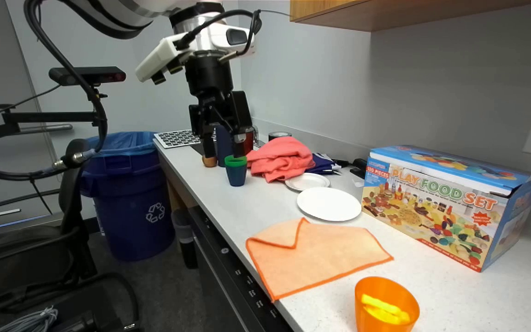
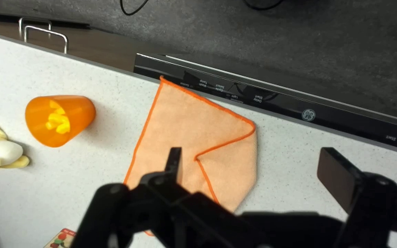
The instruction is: Use the towel to wipe the table
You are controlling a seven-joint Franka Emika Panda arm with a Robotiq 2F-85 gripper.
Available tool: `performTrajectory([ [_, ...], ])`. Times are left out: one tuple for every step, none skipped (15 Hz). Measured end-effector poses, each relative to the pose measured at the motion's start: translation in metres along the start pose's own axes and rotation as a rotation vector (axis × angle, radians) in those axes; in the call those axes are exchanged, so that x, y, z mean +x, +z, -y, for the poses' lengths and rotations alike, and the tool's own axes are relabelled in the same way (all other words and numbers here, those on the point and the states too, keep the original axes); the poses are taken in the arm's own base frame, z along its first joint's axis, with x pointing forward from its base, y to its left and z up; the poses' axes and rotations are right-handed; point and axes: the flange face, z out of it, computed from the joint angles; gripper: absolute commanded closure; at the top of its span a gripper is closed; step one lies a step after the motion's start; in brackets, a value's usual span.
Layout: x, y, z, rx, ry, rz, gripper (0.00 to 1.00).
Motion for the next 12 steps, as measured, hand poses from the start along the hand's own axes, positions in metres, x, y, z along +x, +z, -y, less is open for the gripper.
performTrajectory([
  [0.003,0.0,-0.001,0.006,0.009,-0.014,0.0],
  [0.007,0.001,-0.002,0.014,0.023,-0.032,0.0],
  [0.012,0.002,-0.003,0.023,0.04,-0.053,0.0],
  [0.018,0.004,-0.005,0.033,0.058,-0.077,0.0],
  [0.025,0.006,-0.006,0.045,0.078,-0.098,0.0],
  [0.032,0.009,-0.008,0.056,0.1,-0.118,0.0],
  [0.039,0.013,-0.01,0.065,0.124,-0.13,0.0],
  [0.047,0.018,-0.013,0.072,0.148,-0.136,0.0],
  [0.055,0.024,-0.016,0.079,0.17,-0.138,0.0],
  [0.063,0.031,-0.02,0.084,0.191,-0.133,0.0],
  [0.071,0.04,-0.025,0.088,0.213,-0.122,0.0],
  [0.077,0.05,-0.03,0.091,0.236,-0.109,0.0],
])
